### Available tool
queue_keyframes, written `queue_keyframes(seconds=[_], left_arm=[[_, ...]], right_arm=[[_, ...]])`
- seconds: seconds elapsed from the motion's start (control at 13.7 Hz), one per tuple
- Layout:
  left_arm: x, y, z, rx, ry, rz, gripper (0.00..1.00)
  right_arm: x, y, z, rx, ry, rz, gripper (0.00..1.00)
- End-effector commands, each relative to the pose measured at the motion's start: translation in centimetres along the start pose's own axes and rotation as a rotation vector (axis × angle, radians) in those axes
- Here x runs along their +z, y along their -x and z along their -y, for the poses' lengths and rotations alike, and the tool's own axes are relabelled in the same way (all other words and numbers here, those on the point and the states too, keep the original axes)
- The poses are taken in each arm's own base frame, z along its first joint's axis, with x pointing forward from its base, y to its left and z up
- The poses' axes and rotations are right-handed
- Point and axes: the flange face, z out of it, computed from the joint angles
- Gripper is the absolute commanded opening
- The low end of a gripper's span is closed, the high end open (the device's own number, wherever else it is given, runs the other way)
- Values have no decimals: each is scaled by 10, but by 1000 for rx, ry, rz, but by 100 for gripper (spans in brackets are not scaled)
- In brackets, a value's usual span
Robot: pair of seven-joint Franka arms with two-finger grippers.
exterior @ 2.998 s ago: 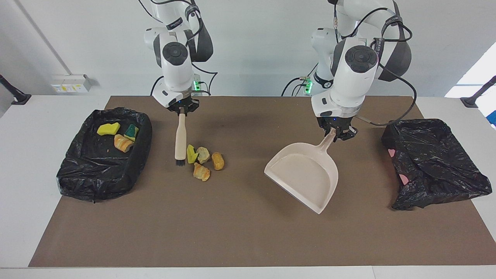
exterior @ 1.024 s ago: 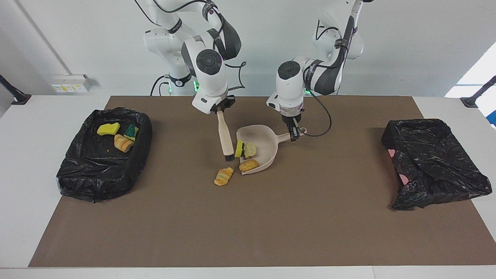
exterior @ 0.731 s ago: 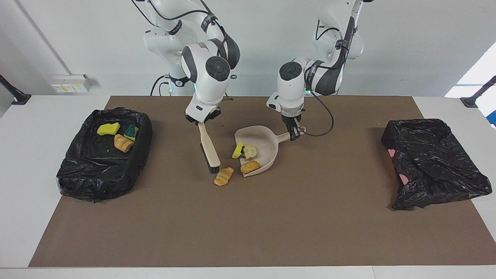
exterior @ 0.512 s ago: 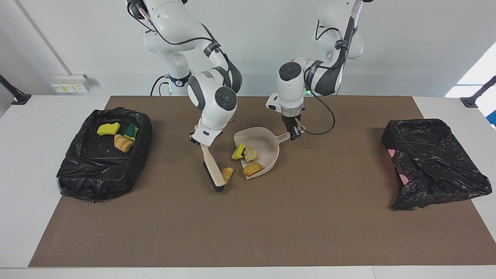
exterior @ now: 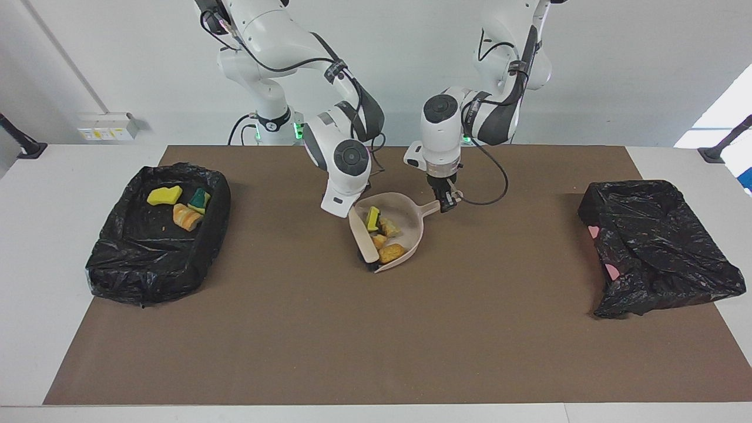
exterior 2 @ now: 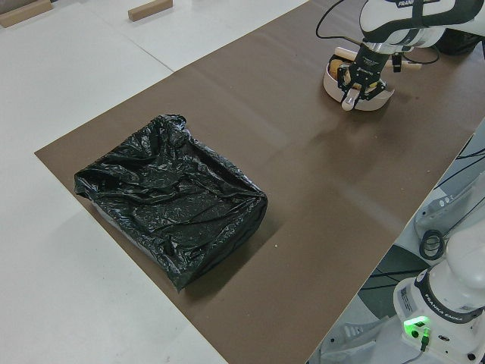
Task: Sweep and dump trash in bin
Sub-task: 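Carry the loaded dustpan with the left gripper to the nearby bag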
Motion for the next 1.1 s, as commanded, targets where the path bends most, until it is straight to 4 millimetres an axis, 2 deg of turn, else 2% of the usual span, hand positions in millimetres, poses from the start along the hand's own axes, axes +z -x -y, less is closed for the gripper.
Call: queue_keyframes(seconds=[0.0,0.15,0.29,0.37,0.51,0.58,0.73,0.88,1.02], left_arm=[[6,11,-2,10,0,-61,0],[5,9,-1,15,-5,-79,0],[4,13,9,45,16,-117,0],[8,20,21,63,39,-134,0],[-2,29,39,75,41,-154,0],[-7,40,53,54,46,-152,0],[-33,55,78,98,41,-155,0],[-63,85,111,110,48,-154,0],[-89,115,138,118,68,-179,0]], right_arm=[[-22,17,0,45,-89,-14,0],[-59,46,-6,158,-44,-47,0],[-83,75,-33,264,51,-28,0],[-92,91,-34,283,102,-26,0],[-109,121,-28,374,142,-20,0],[-118,139,-22,385,161,-20,0],[-112,162,1,404,201,-22,0],[-97,172,19,378,168,-69,0],[-73,177,52,337,148,-64,0]])
